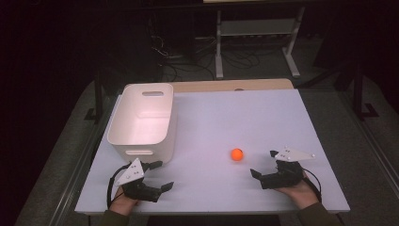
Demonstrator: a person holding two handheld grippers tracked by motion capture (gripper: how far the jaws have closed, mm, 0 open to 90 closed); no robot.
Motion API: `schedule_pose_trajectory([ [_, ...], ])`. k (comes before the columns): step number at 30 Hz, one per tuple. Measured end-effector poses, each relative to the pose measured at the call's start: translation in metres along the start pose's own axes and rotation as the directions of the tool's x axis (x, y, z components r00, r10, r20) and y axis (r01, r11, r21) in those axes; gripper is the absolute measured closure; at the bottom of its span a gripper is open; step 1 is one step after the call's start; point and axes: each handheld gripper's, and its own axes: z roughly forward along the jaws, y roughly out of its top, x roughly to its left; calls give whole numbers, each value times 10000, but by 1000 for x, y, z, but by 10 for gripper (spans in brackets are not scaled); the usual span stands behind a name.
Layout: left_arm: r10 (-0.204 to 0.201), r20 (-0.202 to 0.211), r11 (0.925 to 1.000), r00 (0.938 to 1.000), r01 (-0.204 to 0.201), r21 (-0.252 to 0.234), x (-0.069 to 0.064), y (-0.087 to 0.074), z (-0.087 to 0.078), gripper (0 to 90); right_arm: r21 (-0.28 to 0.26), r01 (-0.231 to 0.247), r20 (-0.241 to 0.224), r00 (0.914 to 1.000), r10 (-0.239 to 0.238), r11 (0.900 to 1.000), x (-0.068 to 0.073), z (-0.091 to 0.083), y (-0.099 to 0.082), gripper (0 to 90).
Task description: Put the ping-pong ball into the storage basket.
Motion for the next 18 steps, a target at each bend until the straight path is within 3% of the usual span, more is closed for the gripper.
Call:
schedule_pose_trajectory([
  [18,-2,11,10000,10000,2,-26,0,0,-1,140,11,31,-22,10000,-31,10000,1,0,0,0],
])
